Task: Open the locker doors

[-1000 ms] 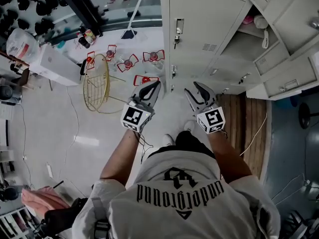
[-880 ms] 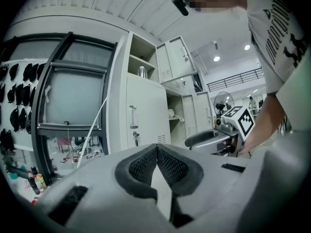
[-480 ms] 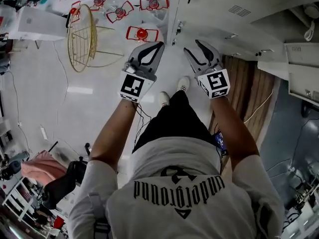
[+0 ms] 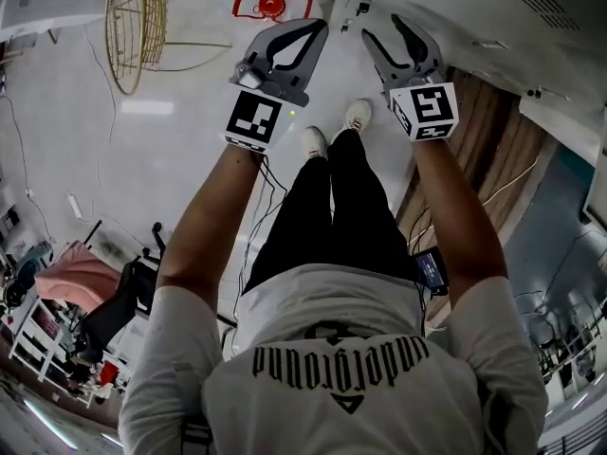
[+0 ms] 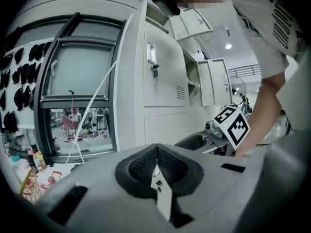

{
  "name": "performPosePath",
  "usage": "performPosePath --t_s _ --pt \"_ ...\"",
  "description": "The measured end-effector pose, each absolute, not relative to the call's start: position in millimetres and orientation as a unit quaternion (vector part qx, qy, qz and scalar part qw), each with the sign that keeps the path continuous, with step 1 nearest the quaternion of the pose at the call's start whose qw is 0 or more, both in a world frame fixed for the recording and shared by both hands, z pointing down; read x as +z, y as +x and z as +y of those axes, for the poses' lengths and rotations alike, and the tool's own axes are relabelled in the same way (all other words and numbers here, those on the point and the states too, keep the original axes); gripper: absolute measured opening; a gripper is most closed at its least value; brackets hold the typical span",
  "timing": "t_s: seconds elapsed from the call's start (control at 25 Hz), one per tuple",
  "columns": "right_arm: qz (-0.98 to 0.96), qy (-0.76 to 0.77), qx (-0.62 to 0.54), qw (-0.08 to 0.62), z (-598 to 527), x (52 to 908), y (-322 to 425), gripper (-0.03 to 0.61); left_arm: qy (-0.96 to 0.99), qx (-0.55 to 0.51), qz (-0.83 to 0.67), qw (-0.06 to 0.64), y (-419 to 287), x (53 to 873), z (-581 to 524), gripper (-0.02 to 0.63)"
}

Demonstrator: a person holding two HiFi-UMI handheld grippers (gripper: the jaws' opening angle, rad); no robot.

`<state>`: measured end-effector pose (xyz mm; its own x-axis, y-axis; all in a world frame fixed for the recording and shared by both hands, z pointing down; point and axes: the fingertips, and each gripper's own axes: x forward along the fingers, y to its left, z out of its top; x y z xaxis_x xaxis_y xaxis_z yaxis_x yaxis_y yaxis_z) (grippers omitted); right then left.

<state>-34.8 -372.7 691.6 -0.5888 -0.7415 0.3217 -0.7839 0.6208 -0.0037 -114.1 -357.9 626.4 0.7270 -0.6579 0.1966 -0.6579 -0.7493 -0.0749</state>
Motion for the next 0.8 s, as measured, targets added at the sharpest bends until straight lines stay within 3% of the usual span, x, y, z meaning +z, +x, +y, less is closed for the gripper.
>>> performPosePath --t_s 0.8 --pt "-0.868 0.467 0.104 0.133 -449.2 781.3 -60.5 0.253 0.934 0.116 -0.338 0.022 -98.0 709.7 -400.1 0.008"
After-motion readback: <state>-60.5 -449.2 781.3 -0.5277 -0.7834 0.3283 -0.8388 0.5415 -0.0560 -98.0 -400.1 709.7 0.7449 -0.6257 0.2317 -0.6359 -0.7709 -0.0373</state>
